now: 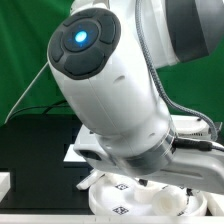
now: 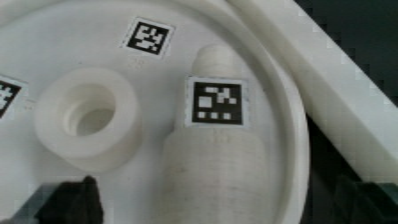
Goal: Assemble round table
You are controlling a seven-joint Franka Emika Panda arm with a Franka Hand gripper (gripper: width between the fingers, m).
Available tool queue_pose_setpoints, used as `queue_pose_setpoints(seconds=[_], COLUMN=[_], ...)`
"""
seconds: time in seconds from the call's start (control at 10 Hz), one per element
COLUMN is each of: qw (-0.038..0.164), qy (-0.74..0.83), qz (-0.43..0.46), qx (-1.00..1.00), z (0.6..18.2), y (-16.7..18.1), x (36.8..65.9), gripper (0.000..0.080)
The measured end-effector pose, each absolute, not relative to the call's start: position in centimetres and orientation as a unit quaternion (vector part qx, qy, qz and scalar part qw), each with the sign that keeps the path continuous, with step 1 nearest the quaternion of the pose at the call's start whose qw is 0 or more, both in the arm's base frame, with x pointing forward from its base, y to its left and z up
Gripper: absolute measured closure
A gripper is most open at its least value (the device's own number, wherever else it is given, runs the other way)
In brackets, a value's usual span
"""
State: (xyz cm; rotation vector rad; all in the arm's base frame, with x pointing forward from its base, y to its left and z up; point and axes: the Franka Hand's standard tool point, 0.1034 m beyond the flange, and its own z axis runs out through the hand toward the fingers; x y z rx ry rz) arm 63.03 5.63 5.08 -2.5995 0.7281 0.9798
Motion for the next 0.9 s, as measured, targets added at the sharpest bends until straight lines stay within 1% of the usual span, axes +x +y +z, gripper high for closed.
queue_pose_setpoints(seconds=[0.4,0.5,0.7,0.8,0.9], qw=[0.129,0.128,0.127,0.127,0.127], qy=[0.259,0.259,0.259,0.259,0.259], qz=[0.337,0.338,0.34,0.34,0.34], qx=[-0.896,-0.896,-0.895,-0.895,-0.895], z=[2.6,2.2,2.1,2.1,2.1], y=[6.6,6.8,6.9,6.9,6.9], x=[62.8,62.6,62.5,62.5,62.5], gripper=[0.0151,0.0151,0.0151,0.0277,0.0277])
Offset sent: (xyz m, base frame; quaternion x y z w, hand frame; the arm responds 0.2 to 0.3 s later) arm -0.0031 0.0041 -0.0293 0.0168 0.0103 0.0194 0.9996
